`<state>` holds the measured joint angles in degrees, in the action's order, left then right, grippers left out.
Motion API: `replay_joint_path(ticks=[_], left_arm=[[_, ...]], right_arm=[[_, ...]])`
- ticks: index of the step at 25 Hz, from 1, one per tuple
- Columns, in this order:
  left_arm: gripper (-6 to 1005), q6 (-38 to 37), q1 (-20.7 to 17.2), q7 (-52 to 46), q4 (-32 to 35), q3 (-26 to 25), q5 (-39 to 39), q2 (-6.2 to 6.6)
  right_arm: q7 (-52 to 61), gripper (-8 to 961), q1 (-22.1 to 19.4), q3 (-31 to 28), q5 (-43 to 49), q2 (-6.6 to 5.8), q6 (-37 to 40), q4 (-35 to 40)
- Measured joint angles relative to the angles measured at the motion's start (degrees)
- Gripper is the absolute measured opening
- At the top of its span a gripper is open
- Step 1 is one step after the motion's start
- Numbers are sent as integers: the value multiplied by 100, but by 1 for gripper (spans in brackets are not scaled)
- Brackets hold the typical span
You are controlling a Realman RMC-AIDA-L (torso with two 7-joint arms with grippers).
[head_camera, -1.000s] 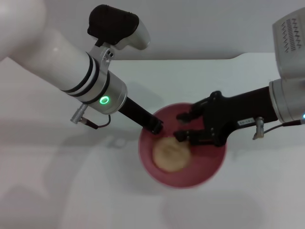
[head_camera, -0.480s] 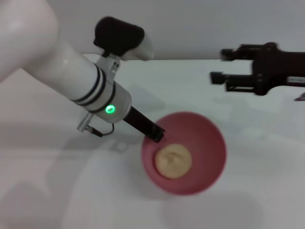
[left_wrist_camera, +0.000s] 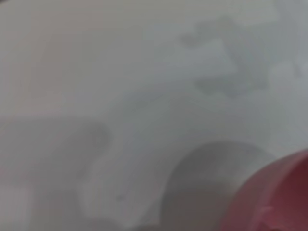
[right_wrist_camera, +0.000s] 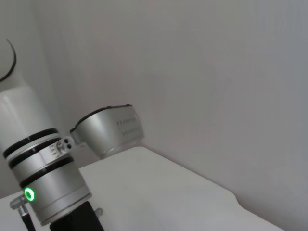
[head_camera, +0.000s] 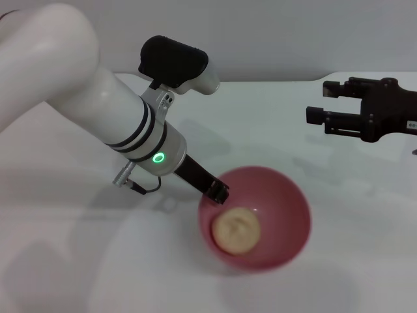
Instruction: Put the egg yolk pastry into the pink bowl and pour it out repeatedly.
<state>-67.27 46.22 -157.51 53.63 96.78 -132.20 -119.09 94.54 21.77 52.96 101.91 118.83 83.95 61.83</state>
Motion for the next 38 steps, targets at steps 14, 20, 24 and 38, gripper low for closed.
replay_joint_path(ticks=[14,20,24,38], left_arm=[[378,161,-208,170,199,-1244,14,93],[516,469,-1214,1413,1070,-2432,1291,112],[516,394,-1882,2976,725,-3490,3591,122],[517,-2415,-3143,10957,-2612,-5260,8935,46]], right_arm=[[-54,659,-44,-14,-169,4,-211,-105],[-56,659,-73,-213,-741,-16,-470,-729],[-69,658,-36,-628,-1184,-17,-572,-1357],[-765,655,-269,-2558,-4175,-8,-503,-4361]])
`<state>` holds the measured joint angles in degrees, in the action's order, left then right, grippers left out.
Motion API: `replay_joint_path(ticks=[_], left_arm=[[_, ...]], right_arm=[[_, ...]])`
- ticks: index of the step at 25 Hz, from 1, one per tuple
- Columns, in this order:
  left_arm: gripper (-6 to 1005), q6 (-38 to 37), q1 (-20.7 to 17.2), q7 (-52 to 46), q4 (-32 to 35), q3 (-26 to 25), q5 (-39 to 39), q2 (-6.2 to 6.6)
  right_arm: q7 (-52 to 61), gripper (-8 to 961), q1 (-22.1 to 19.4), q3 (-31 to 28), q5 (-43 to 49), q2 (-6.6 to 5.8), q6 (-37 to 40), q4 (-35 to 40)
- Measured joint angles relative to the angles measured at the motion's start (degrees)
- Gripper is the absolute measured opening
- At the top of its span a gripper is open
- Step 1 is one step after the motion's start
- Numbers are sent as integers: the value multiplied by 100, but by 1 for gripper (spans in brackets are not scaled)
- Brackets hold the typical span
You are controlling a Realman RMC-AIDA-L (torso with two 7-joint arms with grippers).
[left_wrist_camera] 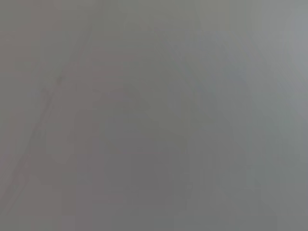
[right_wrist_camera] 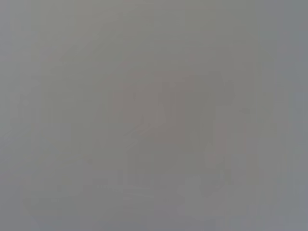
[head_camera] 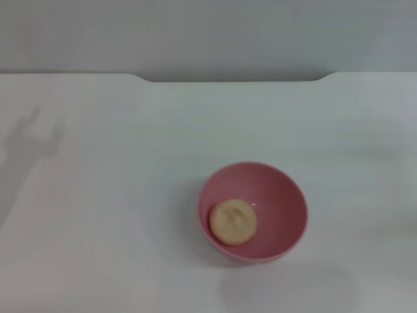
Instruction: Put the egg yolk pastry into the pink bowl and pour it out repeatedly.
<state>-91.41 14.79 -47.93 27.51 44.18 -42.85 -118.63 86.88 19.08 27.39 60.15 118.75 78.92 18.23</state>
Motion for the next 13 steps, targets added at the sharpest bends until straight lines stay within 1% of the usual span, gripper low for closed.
replay_joint_path(ticks=[2,5,7,9,10,13], left_arm=[[517,-71,-21,1320,-431,-17,-79,-9],[517,-97,-5,2937,-1047,-37,-179,-10],[517,-45,2,3653,-1297,-24,-245,-11],[516,61,4,3936,-1467,-38,-269,-11],[516,135,4,3998,-1526,-48,-285,-11],[516,454,-10,4376,-1674,-40,-355,-18]], right_arm=[[-948,655,-10,-31,-226,31,51,-263],[-3382,655,151,-63,-727,41,53,-1083],[-5378,655,324,-104,-1359,57,193,-1801],[-6977,655,449,-117,-1732,75,429,-2291],[-7593,655,492,-117,-1800,78,524,-2450],[-8894,655,555,-97,-1813,73,640,-2681]])
